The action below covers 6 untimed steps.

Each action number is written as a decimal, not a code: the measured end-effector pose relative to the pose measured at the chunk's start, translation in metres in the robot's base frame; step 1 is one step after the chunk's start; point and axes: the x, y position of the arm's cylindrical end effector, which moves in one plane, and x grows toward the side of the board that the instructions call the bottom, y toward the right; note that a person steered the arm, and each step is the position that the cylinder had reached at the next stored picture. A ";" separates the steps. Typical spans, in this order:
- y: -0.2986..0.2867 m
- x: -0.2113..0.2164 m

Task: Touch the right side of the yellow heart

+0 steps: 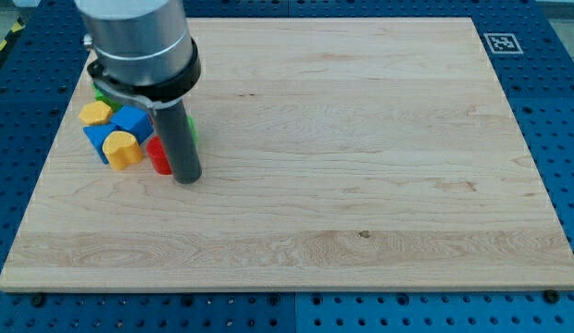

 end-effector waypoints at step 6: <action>-0.045 -0.112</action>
